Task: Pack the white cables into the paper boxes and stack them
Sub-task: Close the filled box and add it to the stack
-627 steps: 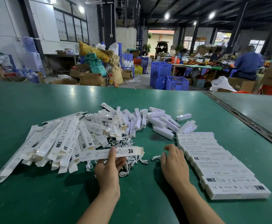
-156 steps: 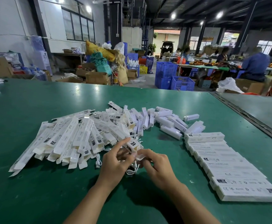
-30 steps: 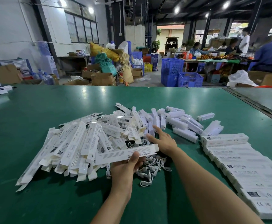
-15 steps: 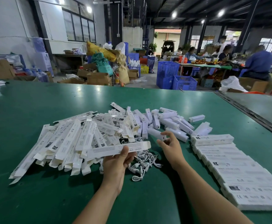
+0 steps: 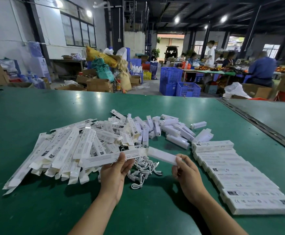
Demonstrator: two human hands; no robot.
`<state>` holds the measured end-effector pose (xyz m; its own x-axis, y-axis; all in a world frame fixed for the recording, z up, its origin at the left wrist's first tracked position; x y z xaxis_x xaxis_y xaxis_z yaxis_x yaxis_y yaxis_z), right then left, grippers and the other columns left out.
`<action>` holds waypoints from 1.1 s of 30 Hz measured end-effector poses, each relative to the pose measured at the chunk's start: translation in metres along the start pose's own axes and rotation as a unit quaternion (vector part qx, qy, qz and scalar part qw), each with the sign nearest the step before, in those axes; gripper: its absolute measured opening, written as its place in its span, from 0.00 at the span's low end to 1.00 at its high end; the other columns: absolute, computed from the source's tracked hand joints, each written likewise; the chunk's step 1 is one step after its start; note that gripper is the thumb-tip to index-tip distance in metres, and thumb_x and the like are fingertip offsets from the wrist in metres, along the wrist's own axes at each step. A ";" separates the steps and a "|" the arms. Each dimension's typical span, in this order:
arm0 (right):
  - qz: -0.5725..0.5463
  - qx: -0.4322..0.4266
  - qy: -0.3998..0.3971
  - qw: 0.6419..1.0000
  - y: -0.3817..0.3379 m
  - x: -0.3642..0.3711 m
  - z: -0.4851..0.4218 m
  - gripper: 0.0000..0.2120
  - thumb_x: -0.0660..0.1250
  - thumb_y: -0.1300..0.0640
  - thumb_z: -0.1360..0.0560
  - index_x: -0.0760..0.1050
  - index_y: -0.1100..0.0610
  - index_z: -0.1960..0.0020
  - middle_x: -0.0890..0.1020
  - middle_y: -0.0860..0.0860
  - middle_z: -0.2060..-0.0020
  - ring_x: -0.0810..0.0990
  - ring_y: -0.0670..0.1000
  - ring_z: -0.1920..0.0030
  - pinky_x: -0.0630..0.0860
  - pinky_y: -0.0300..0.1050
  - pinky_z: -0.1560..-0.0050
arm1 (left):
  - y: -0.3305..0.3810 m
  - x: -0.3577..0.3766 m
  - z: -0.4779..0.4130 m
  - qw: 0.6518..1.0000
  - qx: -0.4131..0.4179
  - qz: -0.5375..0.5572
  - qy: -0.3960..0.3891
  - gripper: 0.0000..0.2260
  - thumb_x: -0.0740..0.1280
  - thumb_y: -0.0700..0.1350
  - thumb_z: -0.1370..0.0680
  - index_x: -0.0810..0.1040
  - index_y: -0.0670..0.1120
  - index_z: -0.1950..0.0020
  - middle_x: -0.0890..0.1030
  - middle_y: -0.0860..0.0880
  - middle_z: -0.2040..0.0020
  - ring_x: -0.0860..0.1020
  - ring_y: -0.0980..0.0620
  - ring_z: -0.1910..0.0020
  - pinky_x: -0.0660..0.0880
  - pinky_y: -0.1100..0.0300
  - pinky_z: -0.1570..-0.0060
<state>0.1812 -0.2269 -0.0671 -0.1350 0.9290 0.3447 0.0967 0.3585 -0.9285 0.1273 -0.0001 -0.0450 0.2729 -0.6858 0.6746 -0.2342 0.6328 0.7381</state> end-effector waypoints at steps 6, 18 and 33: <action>0.048 -0.018 -0.002 0.999 -0.003 0.003 0.004 0.06 0.67 0.47 0.28 0.76 0.49 0.56 0.70 0.53 0.72 0.65 0.49 0.71 0.61 0.43 0.67 | 0.000 0.000 0.000 1.000 0.004 -0.013 0.001 0.09 0.71 0.44 0.31 0.82 0.45 0.52 0.87 0.42 0.55 0.86 0.49 0.61 0.81 0.62 0.64; 0.081 -0.041 -0.007 0.996 -0.005 0.003 0.006 0.12 0.69 0.43 0.31 0.75 0.50 0.57 0.69 0.51 0.74 0.64 0.49 0.72 0.59 0.43 0.68 | 0.003 0.005 0.005 0.999 0.015 -0.044 -0.010 0.05 0.72 0.46 0.33 0.86 0.47 0.59 0.87 0.42 0.56 0.86 0.47 0.60 0.81 0.61 0.62; 0.108 -0.050 0.001 0.993 -0.013 0.007 0.010 0.09 0.68 0.46 0.31 0.75 0.51 0.57 0.69 0.50 0.74 0.63 0.49 0.70 0.58 0.47 0.65 | 0.001 0.012 0.009 0.997 0.011 -0.069 -0.023 0.03 0.71 0.41 0.30 0.85 0.46 0.60 0.86 0.42 0.57 0.85 0.48 0.62 0.81 0.62 0.63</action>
<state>0.1691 -0.2265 -0.0540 -0.0984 0.9854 0.1388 0.2207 0.1576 -0.9625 0.1216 -0.0113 -0.0356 0.2609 -0.7823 0.5656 -0.2181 0.5229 0.8240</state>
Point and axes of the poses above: each hand's wrist, its own z-axis away from the middle knuckle, its own x-axis out of the palm, y = z × x, the point moved 3 cm from there along -z, towards the middle knuckle
